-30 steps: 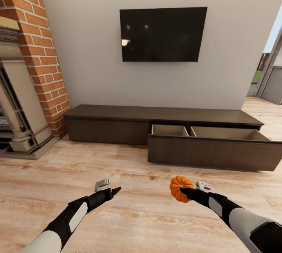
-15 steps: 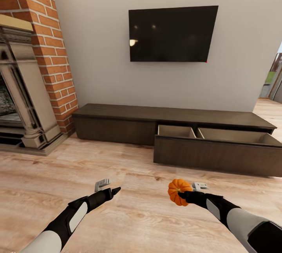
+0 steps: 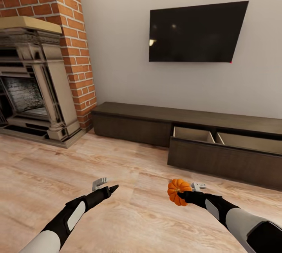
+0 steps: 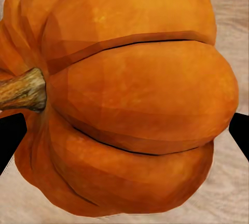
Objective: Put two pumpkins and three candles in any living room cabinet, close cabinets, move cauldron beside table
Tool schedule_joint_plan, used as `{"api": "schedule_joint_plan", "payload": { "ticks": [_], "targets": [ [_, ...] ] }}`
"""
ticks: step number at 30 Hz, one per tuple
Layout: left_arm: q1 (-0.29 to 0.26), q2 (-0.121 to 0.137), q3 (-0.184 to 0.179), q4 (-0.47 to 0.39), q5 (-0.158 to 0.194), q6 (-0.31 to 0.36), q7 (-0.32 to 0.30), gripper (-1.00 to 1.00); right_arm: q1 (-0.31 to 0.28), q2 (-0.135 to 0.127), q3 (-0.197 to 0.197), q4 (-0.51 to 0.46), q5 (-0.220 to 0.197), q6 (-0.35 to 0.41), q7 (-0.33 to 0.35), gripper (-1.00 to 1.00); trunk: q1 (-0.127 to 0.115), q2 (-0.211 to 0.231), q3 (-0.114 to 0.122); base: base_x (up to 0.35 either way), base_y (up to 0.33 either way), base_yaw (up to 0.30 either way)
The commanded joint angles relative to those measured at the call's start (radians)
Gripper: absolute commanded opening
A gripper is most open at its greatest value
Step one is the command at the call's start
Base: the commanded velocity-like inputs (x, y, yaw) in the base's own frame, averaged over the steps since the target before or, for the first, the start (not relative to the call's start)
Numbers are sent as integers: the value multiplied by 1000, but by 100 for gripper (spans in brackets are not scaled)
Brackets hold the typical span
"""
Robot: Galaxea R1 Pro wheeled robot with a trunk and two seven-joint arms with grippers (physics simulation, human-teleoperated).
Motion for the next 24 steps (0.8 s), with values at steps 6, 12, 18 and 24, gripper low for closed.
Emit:
{"api": "schedule_joint_plan", "payload": {
  "ticks": [6, 12, 18, 24],
  "targets": [
    [-1, 1, -2, 0, 10, 6, 1, 100, 0, -1, 2, -2, -12, 7, 0, -100, 0, 0, -1, 0, 0, 290],
    [-1, 1, -2, 0, 10, 6, 2, 100, 0, -1, 2, -2, -12, 7, 0, -100, 0, 0, -1, 0, 0, 290],
    [0, 0, -2, 0, 10, 6, 5, 100, 0, -1, 2, -2, -13, 7, 0, -100, 0, 0, -1, 0, 0, 290],
    [0, 0, -2, 0, 10, 6, 6, 100, 0, -1, 2, -2, -13, 7, 0, -100, 0, 0, -1, 0, 0, 290]
  ]
}}
